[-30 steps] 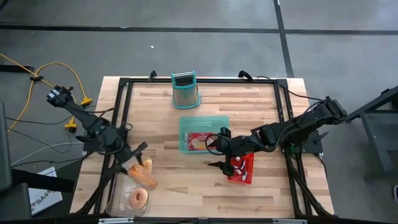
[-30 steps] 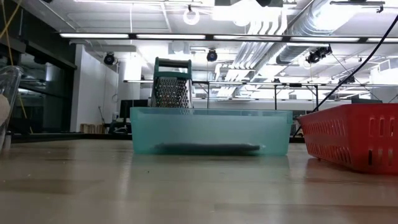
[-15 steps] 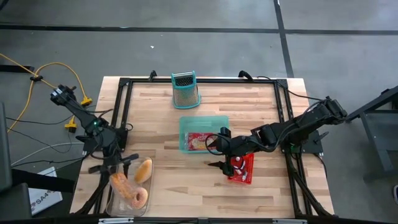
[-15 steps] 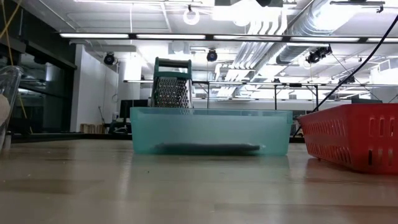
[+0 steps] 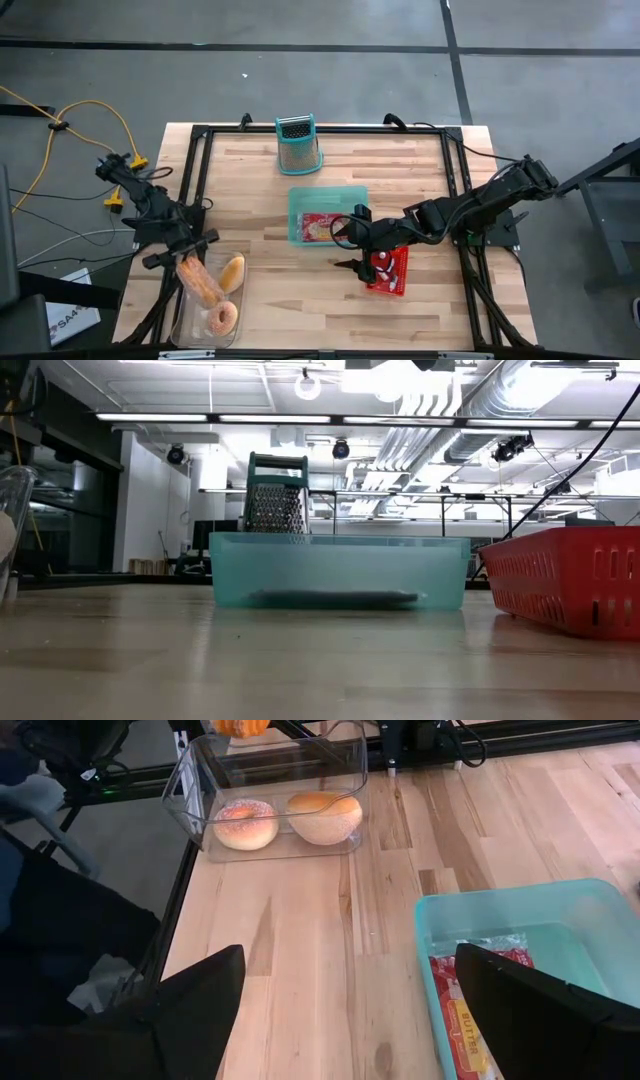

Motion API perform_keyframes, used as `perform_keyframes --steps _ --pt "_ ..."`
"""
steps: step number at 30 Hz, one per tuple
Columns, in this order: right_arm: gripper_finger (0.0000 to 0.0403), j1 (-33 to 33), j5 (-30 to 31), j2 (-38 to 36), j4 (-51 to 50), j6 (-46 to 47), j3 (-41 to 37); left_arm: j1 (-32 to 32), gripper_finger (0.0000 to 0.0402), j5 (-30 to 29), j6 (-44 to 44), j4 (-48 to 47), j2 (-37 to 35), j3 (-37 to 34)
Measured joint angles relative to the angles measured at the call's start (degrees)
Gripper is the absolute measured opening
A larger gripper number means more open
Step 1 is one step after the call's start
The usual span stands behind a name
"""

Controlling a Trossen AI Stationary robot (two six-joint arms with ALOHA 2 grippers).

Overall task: Pick & Place Food Item
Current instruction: Put the bread into the transparent bin

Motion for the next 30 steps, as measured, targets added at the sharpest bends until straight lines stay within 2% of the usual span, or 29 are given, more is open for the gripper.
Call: perform_keyframes --steps 8,24,30 --pt "0.0350 0.0 0.0 0.0 0.0 0.0 0.0 0.0 0.0204 0.7 -7.8 -0.1 -0.9 -1.1" --pt "0.0350 0.0 0.0 0.0 0.0 0.0 0.0 0.0 0.0204 0.6 -8.0 -2.7 4.2 -1.1" --pt "0.0350 0.0 0.0 0.0 0.0 0.0 0.0 0.0 0.0204 0.7 -7.9 -4.0 7.9 1.6"
